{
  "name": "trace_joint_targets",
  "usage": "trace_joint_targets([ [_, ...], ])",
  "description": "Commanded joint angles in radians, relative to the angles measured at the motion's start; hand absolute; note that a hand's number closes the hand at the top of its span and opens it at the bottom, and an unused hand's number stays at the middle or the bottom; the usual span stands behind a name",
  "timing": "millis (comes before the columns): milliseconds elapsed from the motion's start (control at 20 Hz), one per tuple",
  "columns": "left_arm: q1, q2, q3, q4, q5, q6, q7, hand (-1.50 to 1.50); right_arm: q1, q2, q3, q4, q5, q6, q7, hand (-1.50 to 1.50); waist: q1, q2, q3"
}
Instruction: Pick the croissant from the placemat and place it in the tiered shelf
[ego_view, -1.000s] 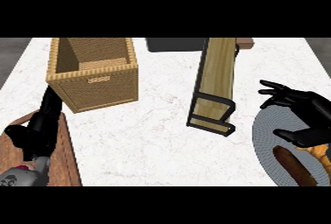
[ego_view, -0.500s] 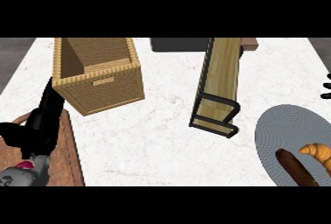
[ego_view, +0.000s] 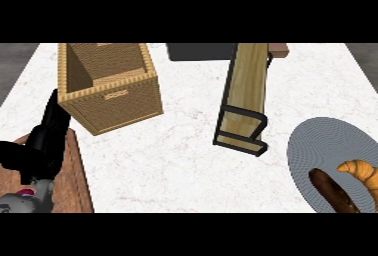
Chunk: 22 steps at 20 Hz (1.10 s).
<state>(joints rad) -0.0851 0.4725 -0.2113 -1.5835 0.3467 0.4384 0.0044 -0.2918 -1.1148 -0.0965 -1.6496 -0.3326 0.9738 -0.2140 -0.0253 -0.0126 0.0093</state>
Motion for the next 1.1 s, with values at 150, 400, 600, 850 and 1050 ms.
trace_joint_targets([
  [150, 0.007, 0.032, 0.029, -0.038, 0.011, -0.014, 0.028, 0.00, 0.135, 0.025, -0.022, -0.253, 0.407, -0.025, -0.197, -1.50, -0.006, 0.005, 0.001],
  [400, 0.034, 0.009, 0.029, -0.022, -0.001, -0.020, -0.015, 0.00, 0.318, 0.020, 0.017, -0.274, 0.674, -0.206, -0.376, -1.50, -0.004, 0.010, -0.002],
  [600, 0.042, 0.004, 0.026, -0.049, 0.001, -0.013, 0.023, 0.00, 0.459, -0.009, 0.020, -0.251, 0.883, -0.450, -0.516, -1.50, -0.006, 0.007, -0.004],
  [850, 0.059, -0.002, 0.003, -0.104, -0.021, -0.015, 0.047, 0.00, 0.517, -0.019, 0.054, -0.044, 1.106, -0.707, -0.588, -1.50, 0.021, 0.011, -0.007],
  [1050, 0.018, -0.050, 0.005, -0.059, -0.079, 0.006, 0.041, 0.00, 0.526, 0.081, 0.060, 0.084, 1.150, -0.802, -0.676, -1.50, 0.022, 0.012, -0.009],
])
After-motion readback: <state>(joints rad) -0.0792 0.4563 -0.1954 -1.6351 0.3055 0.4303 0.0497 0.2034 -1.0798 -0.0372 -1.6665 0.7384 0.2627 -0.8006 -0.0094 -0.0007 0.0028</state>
